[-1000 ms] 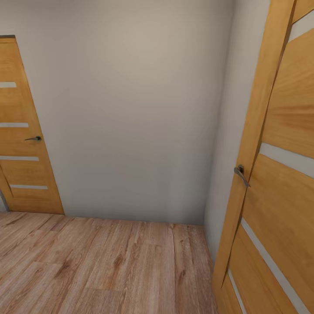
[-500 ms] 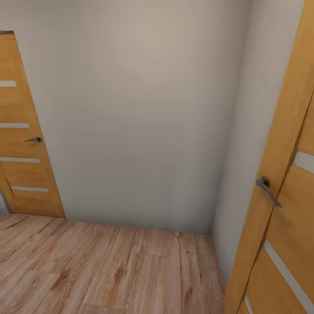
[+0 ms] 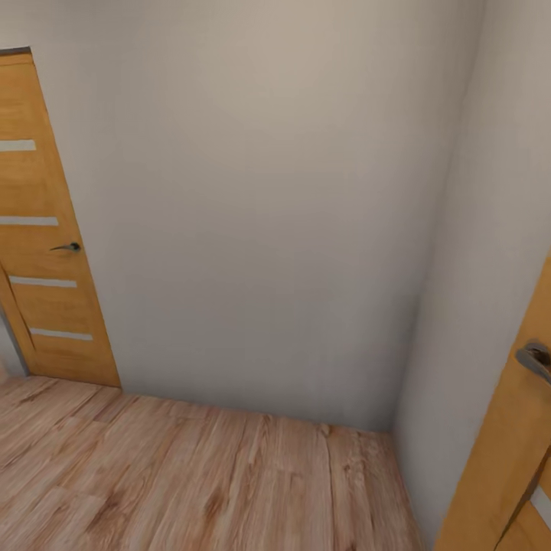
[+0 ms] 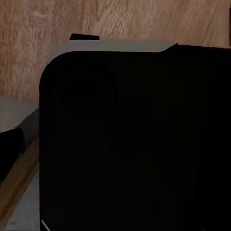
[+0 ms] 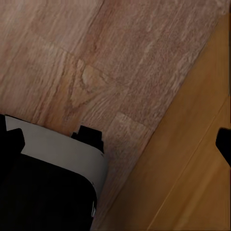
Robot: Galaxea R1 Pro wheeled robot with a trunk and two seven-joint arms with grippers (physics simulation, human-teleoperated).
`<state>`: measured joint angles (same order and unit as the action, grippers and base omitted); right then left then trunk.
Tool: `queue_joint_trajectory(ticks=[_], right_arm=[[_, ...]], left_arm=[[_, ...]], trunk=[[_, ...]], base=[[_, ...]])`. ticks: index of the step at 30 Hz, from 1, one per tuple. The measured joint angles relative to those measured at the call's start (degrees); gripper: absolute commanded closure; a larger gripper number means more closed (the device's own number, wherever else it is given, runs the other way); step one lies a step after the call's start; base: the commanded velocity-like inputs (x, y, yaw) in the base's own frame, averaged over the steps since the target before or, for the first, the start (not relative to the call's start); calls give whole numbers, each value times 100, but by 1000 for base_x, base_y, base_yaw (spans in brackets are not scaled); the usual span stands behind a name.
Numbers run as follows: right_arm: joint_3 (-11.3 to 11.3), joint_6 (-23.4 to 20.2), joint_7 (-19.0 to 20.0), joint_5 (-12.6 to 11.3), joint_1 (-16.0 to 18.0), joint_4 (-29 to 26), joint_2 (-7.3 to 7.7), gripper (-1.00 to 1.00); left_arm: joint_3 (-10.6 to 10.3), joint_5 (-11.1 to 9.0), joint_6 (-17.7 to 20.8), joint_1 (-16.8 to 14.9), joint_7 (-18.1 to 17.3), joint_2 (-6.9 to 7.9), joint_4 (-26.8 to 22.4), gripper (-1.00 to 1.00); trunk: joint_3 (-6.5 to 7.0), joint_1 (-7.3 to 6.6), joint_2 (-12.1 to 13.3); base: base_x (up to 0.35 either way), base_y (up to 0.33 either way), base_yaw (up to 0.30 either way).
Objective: Move the two storage containers from the living room to the garage. In the garage, place one container on the floor and stack the other container on top of it (either order is fine).
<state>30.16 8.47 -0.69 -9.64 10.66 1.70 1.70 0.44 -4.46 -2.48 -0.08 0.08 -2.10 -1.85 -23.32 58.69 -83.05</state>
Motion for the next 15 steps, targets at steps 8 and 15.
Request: queue_joint_trajectory(ticks=[8,15], right_arm=[[2,-3,-2,0,0,1,0,-100],[2,4,-8,2,0,3,0,-100]], left_arm=[[0,-6,6,0,0,0,2,-100],[0,-8,5,0,0,0,-1,-100]], trunk=[[0,0,0],[0,0,0]], base=[[322,0,0],[322,0,185]])
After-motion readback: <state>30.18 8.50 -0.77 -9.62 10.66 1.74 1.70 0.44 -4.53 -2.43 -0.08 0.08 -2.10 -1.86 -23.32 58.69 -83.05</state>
